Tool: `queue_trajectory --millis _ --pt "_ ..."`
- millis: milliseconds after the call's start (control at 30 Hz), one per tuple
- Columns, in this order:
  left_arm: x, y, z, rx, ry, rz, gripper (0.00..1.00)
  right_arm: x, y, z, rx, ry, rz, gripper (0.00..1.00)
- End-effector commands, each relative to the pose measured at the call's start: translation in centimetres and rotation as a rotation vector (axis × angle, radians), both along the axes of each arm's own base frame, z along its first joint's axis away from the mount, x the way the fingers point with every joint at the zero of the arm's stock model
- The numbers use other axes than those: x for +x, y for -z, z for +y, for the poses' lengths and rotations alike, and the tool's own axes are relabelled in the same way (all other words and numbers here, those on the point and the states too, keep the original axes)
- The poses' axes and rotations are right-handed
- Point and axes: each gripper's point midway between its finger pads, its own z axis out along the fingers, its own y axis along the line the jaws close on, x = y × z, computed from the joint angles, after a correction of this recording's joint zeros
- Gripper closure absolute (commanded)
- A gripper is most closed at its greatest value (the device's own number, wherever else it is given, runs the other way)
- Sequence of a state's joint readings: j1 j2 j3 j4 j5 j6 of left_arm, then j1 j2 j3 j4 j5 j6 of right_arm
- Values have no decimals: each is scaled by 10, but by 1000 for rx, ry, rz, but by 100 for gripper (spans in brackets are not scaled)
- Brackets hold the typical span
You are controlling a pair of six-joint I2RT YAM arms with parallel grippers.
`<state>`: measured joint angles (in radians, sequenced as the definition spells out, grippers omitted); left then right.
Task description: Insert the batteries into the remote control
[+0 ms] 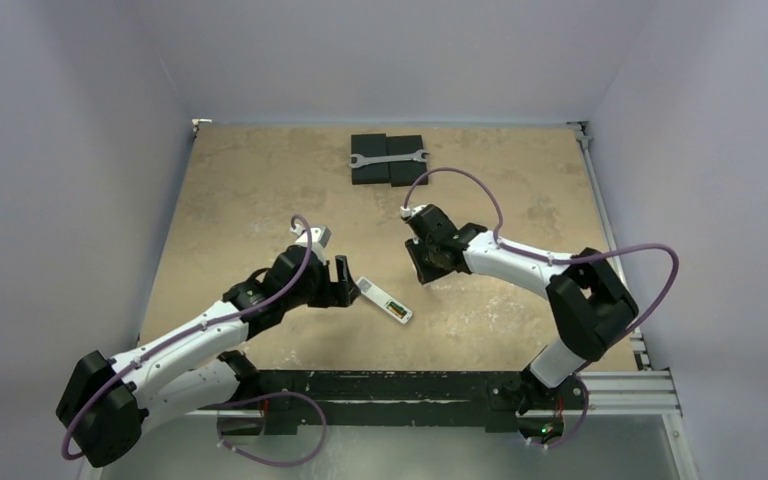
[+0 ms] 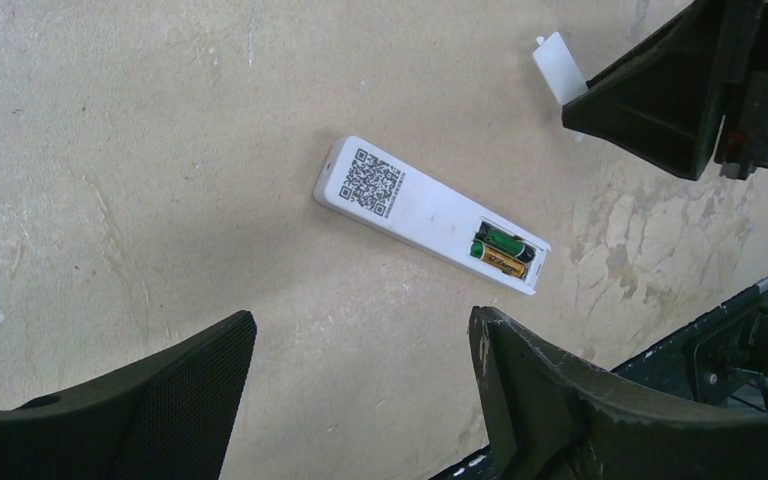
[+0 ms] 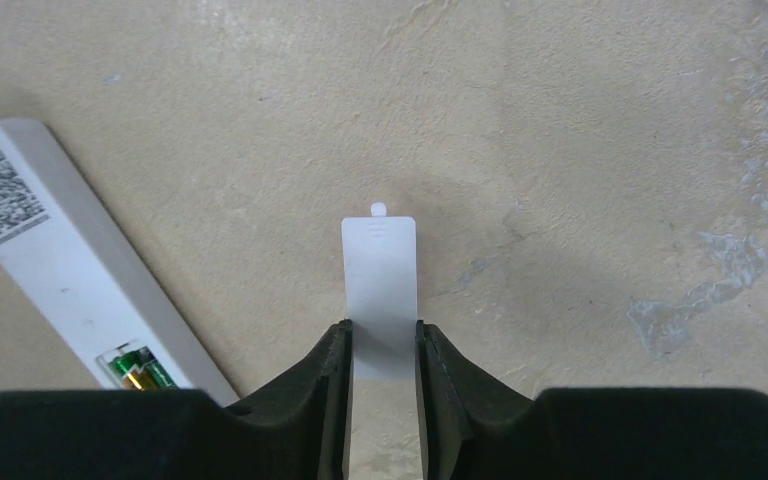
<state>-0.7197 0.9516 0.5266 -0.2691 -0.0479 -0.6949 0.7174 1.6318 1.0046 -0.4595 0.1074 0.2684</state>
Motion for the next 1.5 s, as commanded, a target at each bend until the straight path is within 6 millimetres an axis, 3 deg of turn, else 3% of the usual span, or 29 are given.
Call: queue_trajectory --millis 0,467,1000,1333,1467 --pt "11 -18 -7 -40 4 -47 21 -11 -15 3 42 -24 -7 81" --pt "20 -27 -7 -39 3 -63 21 -49 -41 29 121 -212 -62 78" --pt "19 -44 0 -23 2 -92 21 -83 -30 60 91 -349 -41 78" --pt "19 -66 6 -18 -3 -134 21 -86 -21 64 50 -372 -41 76" --pt "19 -68 9 -4 -8 -142 21 -83 -26 64 48 -361 -61 76"
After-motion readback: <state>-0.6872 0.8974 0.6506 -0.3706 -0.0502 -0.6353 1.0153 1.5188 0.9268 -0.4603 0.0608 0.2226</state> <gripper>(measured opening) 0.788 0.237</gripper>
